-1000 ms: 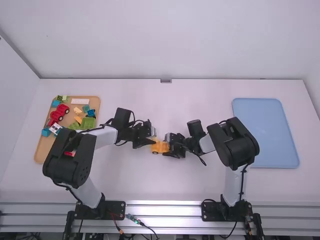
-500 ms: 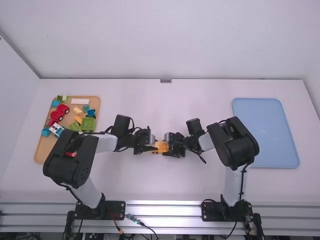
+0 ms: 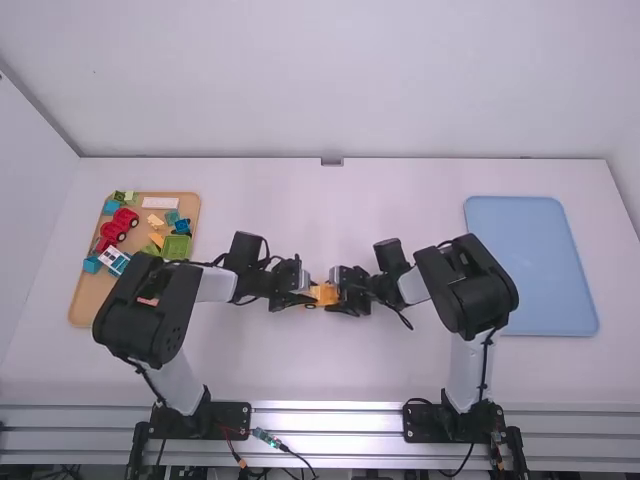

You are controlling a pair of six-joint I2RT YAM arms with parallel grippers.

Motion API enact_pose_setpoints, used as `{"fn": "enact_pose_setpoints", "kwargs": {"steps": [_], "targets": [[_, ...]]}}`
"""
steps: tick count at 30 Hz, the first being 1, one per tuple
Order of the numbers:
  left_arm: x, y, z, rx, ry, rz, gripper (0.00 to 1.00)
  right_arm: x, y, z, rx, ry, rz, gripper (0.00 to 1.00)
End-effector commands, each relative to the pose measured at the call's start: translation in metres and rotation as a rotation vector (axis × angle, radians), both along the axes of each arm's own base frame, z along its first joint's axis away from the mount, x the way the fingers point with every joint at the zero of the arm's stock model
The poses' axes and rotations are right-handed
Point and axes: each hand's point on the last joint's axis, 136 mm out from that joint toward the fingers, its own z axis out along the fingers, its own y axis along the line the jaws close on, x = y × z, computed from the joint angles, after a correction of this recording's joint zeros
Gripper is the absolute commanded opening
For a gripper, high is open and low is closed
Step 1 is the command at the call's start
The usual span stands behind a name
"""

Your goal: Assemble lego blocks to make yellow taxi

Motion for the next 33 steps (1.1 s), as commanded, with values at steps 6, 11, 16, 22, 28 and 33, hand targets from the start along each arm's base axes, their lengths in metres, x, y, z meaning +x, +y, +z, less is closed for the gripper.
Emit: {"fn": "enact_pose_setpoints", "kwargs": {"steps": [6, 11, 16, 22, 28, 33], "targets": [[-0.001, -0.003, -0.002, -0.033, 0.022, -0.007, 0.02, -0.012, -0.028, -0.054, -0.235, 0.052, -0.04, 0.17], [-0.002, -0.003, -0.008, -0.033, 0.044, -0.008, 0.01, -0.013, -0.028, -0.054, -0.239, 0.057, -0.038, 0.17], [0.001, -0.002, -0.009, -0.028, 0.026, -0.002, 0.02, -0.014, -0.029, -0.055, -0.225, 0.033, -0.046, 0.16], [0.001, -0.002, -0.008, -0.028, 0.025, -0.001, 0.02, -0.017, -0.03, -0.056, -0.221, 0.02, -0.045, 0.16], [0.006, 0.004, -0.008, -0.031, 0.023, 0.023, 0.02, -0.017, -0.029, -0.055, -0.216, 0.025, -0.041, 0.16], [0.009, 0.014, 0.001, -0.09, 0.028, 0.031, 0.02, -0.016, -0.029, -0.055, -0.226, 0.048, -0.038, 0.16]]}}
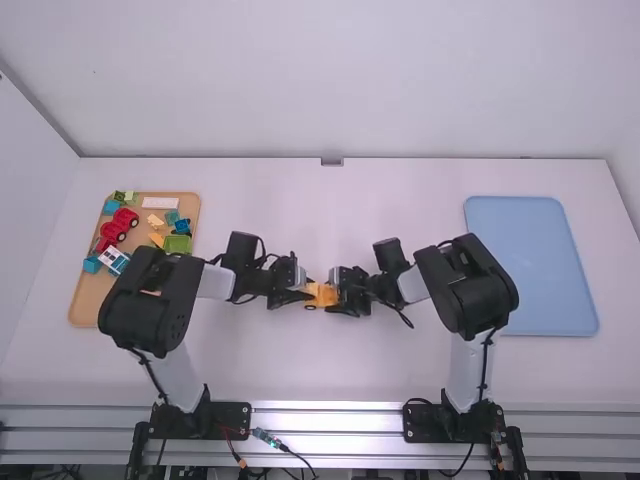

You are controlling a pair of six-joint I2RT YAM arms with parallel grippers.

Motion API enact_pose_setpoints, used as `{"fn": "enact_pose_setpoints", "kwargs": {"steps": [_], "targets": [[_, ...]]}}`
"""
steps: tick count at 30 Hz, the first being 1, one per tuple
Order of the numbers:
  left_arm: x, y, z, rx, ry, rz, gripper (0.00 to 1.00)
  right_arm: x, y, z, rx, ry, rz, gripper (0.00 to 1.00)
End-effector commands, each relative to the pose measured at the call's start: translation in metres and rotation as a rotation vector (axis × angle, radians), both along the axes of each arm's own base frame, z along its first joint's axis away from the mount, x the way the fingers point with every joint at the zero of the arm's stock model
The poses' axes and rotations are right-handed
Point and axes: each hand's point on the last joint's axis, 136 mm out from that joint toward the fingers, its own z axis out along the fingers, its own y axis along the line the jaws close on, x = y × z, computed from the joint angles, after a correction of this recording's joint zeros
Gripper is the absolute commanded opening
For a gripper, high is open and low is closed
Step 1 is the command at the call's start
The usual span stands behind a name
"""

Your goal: Assemble lego blocks to make yellow taxi

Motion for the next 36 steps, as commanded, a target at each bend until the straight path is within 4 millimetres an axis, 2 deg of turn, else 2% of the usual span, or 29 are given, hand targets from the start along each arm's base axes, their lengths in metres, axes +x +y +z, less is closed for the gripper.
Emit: {"fn": "enact_pose_setpoints", "kwargs": {"steps": [1, 9, 18, 27, 36], "targets": [[-0.003, 0.003, 0.008, -0.065, 0.02, -0.015, 0.02, -0.013, -0.028, -0.054, -0.225, 0.045, -0.059, 0.16], [-0.012, -0.006, 0.007, -0.063, 0.006, -0.061, 0.02, -0.014, -0.028, -0.054, -0.235, 0.053, -0.035, 0.16], [-0.013, -0.004, 0.006, -0.057, 0.019, -0.055, 0.02, -0.013, -0.026, -0.052, -0.199, 0.027, -0.059, 0.16], [-0.018, -0.014, -0.002, -0.007, 0.008, -0.078, 0.02, -0.01, -0.024, -0.05, -0.211, 0.057, -0.05, 0.16], [-0.013, -0.008, -0.006, -0.027, 0.016, -0.06, 0.02, -0.012, -0.025, -0.051, -0.208, 0.052, -0.051, 0.15]]}}
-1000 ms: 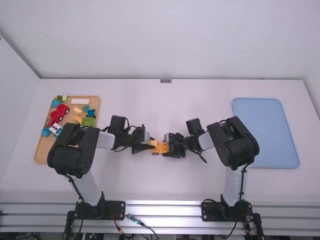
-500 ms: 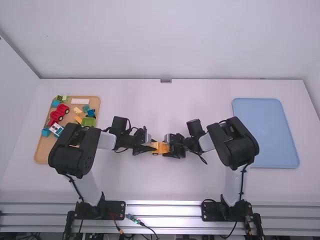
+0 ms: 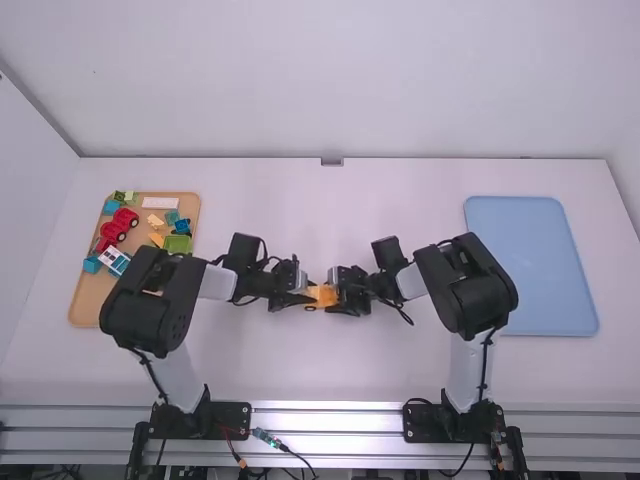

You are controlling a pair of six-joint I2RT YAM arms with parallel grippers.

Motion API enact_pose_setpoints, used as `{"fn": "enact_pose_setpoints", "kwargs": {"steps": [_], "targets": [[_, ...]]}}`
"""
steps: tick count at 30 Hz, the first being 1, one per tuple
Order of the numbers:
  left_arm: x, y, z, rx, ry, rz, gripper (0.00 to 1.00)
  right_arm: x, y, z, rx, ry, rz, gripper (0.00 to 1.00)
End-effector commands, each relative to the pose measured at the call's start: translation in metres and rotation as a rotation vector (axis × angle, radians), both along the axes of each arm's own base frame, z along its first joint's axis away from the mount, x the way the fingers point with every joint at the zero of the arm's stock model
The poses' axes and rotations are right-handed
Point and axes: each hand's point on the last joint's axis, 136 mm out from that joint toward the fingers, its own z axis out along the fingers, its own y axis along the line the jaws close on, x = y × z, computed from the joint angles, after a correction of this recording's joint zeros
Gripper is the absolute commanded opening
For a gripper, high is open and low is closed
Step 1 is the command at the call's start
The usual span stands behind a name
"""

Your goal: Assemble lego blocks to make yellow taxi

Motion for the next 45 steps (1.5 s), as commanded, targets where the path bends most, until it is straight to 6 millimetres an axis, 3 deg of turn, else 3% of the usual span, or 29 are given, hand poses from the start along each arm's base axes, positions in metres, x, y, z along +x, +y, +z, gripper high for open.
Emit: {"fn": "enact_pose_setpoints", "kwargs": {"steps": [1, 14, 25, 34, 45], "targets": [[-0.006, -0.002, -0.006, -0.041, 0.032, -0.024, 0.02, -0.013, -0.027, -0.053, -0.201, 0.045, -0.073, 0.15], [0.005, -0.001, -0.019, -0.044, 0.074, 0.03, 0.02, -0.015, -0.028, -0.053, -0.194, 0.037, -0.083, 0.15], [0.016, 0.005, -0.013, -0.013, 0.081, 0.097, 0.02, -0.011, -0.03, -0.055, -0.245, 0.067, -0.068, 0.14], [0.016, 0.005, -0.003, -0.018, 0.068, 0.094, 0.02, -0.013, -0.034, -0.059, -0.263, 0.057, -0.076, 0.14], [0.011, 0.008, -0.011, 0.019, 0.077, 0.091, 0.02, -0.01, -0.033, -0.058, -0.264, 0.062, -0.075, 0.13]]}}
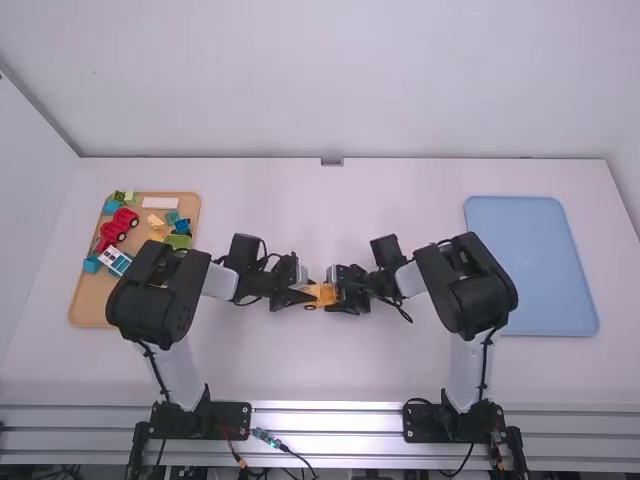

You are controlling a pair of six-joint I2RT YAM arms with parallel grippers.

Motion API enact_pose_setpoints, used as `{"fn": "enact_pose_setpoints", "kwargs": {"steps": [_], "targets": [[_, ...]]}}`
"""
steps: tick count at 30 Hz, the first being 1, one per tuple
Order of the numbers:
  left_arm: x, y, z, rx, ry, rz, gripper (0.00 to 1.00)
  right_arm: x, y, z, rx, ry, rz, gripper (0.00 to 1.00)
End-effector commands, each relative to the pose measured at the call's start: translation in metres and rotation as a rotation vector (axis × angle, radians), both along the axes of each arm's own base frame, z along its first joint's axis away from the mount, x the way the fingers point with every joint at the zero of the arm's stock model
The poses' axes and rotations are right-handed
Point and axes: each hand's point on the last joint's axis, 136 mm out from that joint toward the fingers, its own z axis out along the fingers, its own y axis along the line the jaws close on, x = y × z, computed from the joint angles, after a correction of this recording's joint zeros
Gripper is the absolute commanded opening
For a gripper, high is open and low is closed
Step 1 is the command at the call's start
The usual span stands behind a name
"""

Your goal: Assemble lego blocks to make yellow taxi

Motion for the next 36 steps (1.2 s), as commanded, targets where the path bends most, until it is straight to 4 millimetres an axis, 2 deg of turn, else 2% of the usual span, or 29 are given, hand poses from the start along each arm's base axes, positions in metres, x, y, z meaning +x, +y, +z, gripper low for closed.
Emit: {"fn": "enact_pose_setpoints", "kwargs": {"steps": [1, 3, 4, 5, 6, 10, 11, 13, 16, 18, 22, 23, 24, 25, 26, 27, 28, 33, 36], "targets": [[0.005, 0.006, -0.001, 0.027, -0.012, 0.026, 0.07, -0.013, -0.033, -0.057, -0.243, 0.05, -0.079, 0.13], [0.005, 0.006, -0.001, 0.027, -0.012, 0.026, 0.12, -0.013, -0.033, -0.058, -0.242, 0.047, -0.079, 0.13], [0.005, 0.006, -0.001, 0.027, -0.012, 0.026, 0.23, -0.014, -0.033, -0.058, -0.242, 0.047, -0.079, 0.13], [0.005, 0.006, -0.001, 0.027, -0.013, 0.027, 0.29, -0.014, -0.033, -0.058, -0.242, 0.046, -0.079, 0.13], [0.005, 0.006, -0.001, 0.027, -0.012, 0.026, 0.44, -0.015, -0.033, -0.058, -0.242, 0.047, -0.079, 0.13], [0.005, 0.007, -0.001, 0.027, -0.012, 0.027, 0.67, -0.014, -0.033, -0.058, -0.243, 0.049, -0.079, 0.13], [0.006, 0.006, 0.0, 0.022, -0.005, 0.035, 0.85, -0.014, -0.033, -0.058, -0.245, 0.052, -0.079, 0.13], [0.008, 0.004, 0.005, -0.002, 0.003, 0.041, 0.99, -0.013, -0.032, -0.057, -0.245, 0.054, -0.079, 0.14], [0.009, 0.002, 0.025, -0.078, -0.016, 0.021, 0.99, -0.013, -0.033, -0.057, -0.245, 0.052, -0.079, 0.13], [0.008, 0.006, 0.049, -0.146, -0.047, -0.003, 0.99, -0.014, -0.033, -0.058, -0.246, 0.053, -0.079, 0.13], [0.013, 0.016, 0.066, -0.15, -0.063, 0.032, 0.99, -0.013, -0.032, -0.057, -0.244, 0.053, -0.079, 0.14], [0.012, 0.018, 0.067, -0.143, -0.06, 0.039, 0.92, -0.013, -0.032, -0.057, -0.244, 0.054, -0.08, 0.14], [0.012, 0.018, 0.068, -0.142, -0.057, 0.039, 0.79, -0.012, -0.032, -0.057, -0.243, 0.056, -0.085, 0.13], [0.011, 0.018, 0.067, -0.14, -0.053, 0.039, 0.58, -0.012, -0.032, -0.057, -0.242, 0.061, -0.092, 0.13], [0.01, 0.016, 0.064, -0.127, -0.045, 0.041, 0.08, -0.012, -0.032, -0.057, -0.242, 0.065, -0.096, 0.13], [0.009, 0.015, 0.061, -0.115, -0.036, 0.041, 0.02, -0.012, -0.032, -0.057, -0.242, 0.064, -0.094, 0.13], [0.008, 0.011, 0.057, -0.095, -0.031, 0.041, 0.02, -0.012, -0.032, -0.057, -0.242, 0.063, -0.094, 0.13], [0.004, -0.004, 0.037, -0.018, -0.033, 0.023, 0.02, -0.013, -0.032, -0.058, -0.241, 0.059, -0.094, 0.13], [0.003, -0.008, 0.032, 0.003, -0.027, 0.023, 0.02, -0.013, -0.032, -0.057, -0.237, 0.052, -0.095, 0.14]]}}
